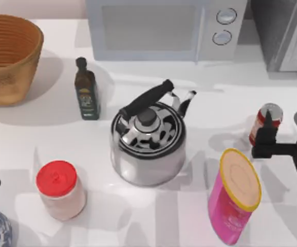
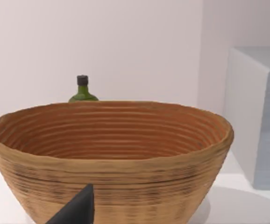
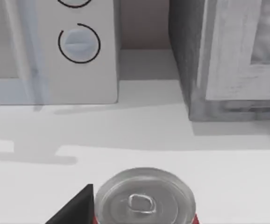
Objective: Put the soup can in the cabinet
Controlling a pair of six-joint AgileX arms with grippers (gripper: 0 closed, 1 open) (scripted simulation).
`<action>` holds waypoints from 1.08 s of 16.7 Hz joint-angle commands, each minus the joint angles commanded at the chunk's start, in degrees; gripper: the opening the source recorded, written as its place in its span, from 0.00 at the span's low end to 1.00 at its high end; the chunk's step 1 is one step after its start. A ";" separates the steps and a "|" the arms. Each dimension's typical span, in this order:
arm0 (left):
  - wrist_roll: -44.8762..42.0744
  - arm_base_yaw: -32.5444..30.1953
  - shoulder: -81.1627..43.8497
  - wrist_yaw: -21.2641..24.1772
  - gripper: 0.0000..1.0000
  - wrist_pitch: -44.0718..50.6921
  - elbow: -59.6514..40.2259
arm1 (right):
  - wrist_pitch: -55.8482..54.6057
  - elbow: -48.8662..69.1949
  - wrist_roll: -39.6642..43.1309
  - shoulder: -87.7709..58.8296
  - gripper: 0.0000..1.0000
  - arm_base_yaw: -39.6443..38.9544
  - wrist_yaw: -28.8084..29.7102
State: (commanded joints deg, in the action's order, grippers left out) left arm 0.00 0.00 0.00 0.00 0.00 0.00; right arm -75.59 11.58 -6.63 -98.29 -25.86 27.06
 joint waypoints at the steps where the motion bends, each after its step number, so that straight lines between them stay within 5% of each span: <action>1: 0.00 0.00 0.00 0.00 1.00 0.00 0.00 | -3.47 0.40 -0.32 -4.46 1.00 -1.16 1.27; 8: 0.00 0.00 0.00 0.00 1.00 0.00 0.00 | -19.30 2.15 -1.76 -24.18 1.00 -6.84 6.87; 18: 0.00 0.00 0.00 0.00 1.00 0.00 0.00 | -18.16 5.57 -1.19 -26.10 1.00 -4.83 4.84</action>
State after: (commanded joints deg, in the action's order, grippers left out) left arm 0.00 0.00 0.00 0.00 0.00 0.00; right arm -93.75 17.16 -7.82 -124.39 -30.69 31.91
